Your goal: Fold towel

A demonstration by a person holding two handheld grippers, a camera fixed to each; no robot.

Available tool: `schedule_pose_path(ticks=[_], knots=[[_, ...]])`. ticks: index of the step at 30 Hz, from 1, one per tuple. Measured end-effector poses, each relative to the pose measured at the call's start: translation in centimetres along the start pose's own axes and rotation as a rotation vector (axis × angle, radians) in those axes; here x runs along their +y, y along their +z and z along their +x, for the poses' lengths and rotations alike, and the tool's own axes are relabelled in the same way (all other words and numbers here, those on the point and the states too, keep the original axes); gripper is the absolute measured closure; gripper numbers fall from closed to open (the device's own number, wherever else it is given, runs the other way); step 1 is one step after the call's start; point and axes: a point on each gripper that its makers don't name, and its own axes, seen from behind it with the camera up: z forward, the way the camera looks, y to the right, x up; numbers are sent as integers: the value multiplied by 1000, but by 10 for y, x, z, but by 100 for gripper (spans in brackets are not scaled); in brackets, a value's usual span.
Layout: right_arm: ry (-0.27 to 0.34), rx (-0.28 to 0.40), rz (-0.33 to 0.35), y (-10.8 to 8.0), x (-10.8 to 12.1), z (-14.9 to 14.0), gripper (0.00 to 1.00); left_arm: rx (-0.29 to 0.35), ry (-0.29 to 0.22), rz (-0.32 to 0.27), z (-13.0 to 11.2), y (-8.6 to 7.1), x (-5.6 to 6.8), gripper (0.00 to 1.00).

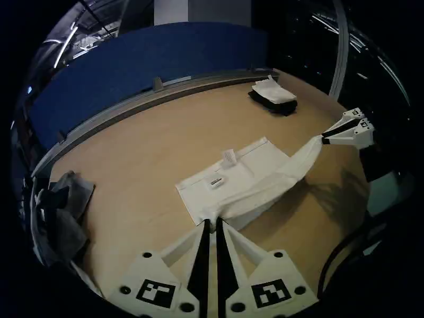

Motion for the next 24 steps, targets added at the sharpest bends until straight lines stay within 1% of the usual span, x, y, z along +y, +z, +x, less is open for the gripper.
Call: schedule_pose_path(ticks=[8,18,24], knots=[[24,-31,-7,22,11,-2,94,-17,-5,7,-1,27,-10,92],[43,-75,-12,50,26,-3,94,-46,19,8,0,59,-18,92],[46,-93,-10,64,32,-1,94,-66,38,10,-1,74,-25,92]])
